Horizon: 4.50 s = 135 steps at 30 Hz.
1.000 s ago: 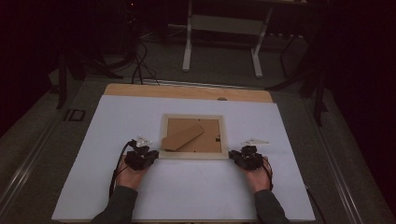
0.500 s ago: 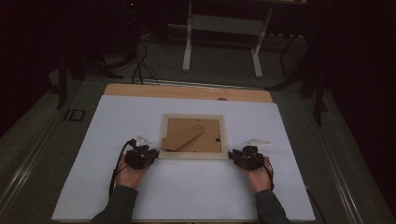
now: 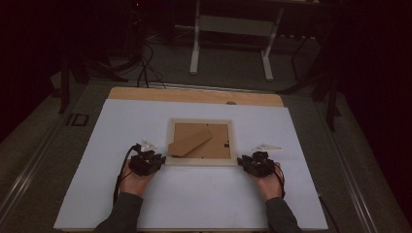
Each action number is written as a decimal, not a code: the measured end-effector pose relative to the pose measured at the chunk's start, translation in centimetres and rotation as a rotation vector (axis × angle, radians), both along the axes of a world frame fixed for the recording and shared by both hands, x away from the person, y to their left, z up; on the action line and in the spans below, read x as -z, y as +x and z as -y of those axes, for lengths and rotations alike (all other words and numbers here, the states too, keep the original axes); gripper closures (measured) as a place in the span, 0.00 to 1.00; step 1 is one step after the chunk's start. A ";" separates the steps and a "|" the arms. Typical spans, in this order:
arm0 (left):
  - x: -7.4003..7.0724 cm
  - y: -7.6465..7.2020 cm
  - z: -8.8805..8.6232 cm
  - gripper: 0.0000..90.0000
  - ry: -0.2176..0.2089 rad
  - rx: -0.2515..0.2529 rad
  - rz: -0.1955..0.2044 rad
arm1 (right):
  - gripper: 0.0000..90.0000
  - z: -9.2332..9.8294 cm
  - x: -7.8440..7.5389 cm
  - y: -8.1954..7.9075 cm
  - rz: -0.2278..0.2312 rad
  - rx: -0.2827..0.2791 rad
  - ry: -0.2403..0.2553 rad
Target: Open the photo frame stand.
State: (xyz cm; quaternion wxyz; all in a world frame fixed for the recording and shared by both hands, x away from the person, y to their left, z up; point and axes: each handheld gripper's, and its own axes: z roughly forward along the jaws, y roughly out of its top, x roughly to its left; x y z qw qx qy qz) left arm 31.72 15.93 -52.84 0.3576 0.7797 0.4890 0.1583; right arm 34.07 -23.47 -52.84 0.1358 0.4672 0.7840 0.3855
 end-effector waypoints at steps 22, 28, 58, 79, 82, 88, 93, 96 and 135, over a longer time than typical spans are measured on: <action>-1.9 0.0 -1.8 0.72 -0.114 -0.036 0.008 | 0.76 0.1 0.0 -0.3 -0.005 0.008 0.010; -3.2 0.2 -1.9 0.64 -0.115 -0.020 0.030 | 0.76 0.1 0.0 -0.3 -0.009 0.006 0.015; -5.1 5.4 2.6 0.52 -0.092 0.169 -0.040 | 0.75 0.3 0.1 -0.2 -0.022 0.008 0.026; -3.9 8.1 4.1 0.36 -0.095 0.248 -0.141 | 0.75 0.3 0.1 -0.2 -0.023 0.008 0.029; -3.8 8.4 4.2 0.36 -0.102 0.264 -0.161 | 0.75 0.3 0.2 -0.2 -0.024 0.010 0.028; -3.3 8.9 4.4 0.36 -0.110 0.291 -0.203 | 0.74 0.3 0.2 -0.2 -0.022 0.008 0.028; -3.4 9.0 4.7 0.36 -0.102 0.304 -0.207 | 0.74 0.3 0.2 -0.2 -0.022 0.010 0.028; -3.3 9.1 4.9 0.35 -0.098 0.309 -0.211 | 0.74 0.3 0.2 -0.2 -0.023 0.010 0.027; -2.5 9.1 6.6 0.40 -0.001 0.347 -0.236 | 0.74 0.5 0.3 -0.1 -0.033 0.008 0.038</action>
